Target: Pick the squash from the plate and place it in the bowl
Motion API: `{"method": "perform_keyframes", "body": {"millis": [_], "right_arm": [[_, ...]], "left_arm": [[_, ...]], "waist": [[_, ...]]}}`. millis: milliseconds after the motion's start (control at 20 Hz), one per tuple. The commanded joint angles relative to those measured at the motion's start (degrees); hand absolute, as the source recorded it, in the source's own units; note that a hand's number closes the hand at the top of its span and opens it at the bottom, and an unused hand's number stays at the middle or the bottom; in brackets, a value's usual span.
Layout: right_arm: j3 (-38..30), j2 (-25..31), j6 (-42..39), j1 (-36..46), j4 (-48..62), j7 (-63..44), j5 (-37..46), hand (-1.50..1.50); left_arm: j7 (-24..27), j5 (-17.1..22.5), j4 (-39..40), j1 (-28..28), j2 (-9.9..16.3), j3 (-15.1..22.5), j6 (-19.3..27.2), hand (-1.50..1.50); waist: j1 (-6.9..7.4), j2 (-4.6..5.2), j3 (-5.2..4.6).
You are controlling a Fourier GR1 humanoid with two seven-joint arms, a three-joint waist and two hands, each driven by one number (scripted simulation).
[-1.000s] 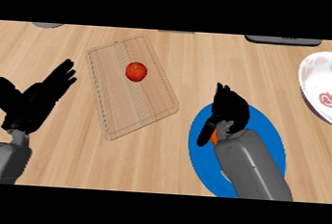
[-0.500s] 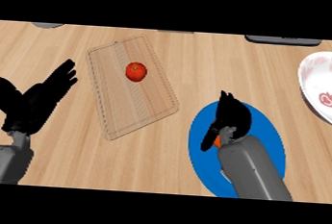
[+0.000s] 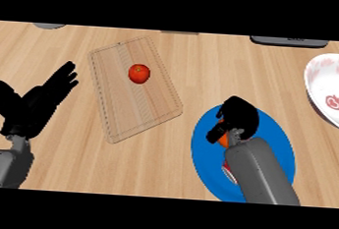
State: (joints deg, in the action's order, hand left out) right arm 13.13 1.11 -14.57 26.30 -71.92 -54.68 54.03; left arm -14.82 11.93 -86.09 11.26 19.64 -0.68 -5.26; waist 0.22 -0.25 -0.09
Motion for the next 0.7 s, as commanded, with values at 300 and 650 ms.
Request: {"method": "perform_keyframes", "body": {"millis": [300,650], "right_arm": [[-1.0,-0.8,1.2,1.5,2.4,2.2,3.7,1.5],[-7.6,22.8,-3.9,-14.3,-10.3,24.6,-6.1,1.5]], "left_arm": [[0.3,-3.1,0.0,-0.8,-1.9,-2.6,-2.7,0.0],[-1.5,-1.5,-0.3,-2.5,-0.4,-5.4,-1.6,0.0]], "waist": [[-0.04,0.26,0.09],[-5.8,-0.59,0.31]]}}
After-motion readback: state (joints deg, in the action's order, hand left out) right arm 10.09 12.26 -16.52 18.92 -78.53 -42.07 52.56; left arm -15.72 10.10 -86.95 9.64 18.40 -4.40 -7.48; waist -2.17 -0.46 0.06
